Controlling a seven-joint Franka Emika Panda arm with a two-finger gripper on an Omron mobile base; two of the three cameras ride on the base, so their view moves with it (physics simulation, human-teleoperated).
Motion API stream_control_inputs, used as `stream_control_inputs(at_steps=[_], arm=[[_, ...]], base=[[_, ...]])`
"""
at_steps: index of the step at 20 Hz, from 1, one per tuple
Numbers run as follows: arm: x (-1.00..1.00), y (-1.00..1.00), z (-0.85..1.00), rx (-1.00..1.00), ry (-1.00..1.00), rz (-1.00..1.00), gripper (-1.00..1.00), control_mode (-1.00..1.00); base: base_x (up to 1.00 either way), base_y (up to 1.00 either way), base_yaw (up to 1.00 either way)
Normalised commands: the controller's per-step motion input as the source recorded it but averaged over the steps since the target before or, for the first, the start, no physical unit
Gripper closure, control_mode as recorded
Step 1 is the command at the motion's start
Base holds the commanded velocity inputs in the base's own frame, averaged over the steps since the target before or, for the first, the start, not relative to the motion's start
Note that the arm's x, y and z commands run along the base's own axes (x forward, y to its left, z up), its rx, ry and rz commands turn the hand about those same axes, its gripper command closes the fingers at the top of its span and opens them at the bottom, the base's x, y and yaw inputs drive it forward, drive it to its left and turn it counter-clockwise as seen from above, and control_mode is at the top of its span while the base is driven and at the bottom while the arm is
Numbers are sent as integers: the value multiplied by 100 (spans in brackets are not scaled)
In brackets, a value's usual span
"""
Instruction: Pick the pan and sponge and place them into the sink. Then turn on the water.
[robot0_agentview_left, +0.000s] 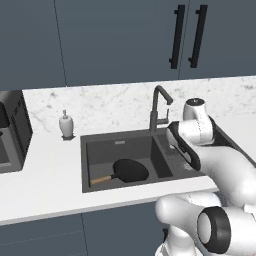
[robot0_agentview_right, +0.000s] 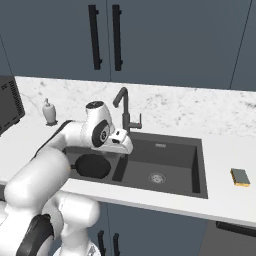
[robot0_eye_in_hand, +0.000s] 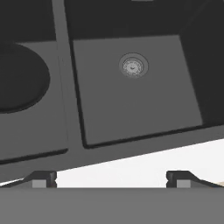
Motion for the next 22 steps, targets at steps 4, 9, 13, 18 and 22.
stream_control_inputs(at_steps=[4,9,13,18,22], arm=[[-4,-100,6,2,0,21,-100,-100],[0,-98,0,3,0,21,-100,-100],[0,-87,0,3,0,22,-100,-100],[0,-85,0,4,0,22,-100,-100],[0,-67,1,5,0,15,-100,-100]], base=[[0,0,0],[0,0,0],[0,0,0],[0,0,0],[0,0,0]])
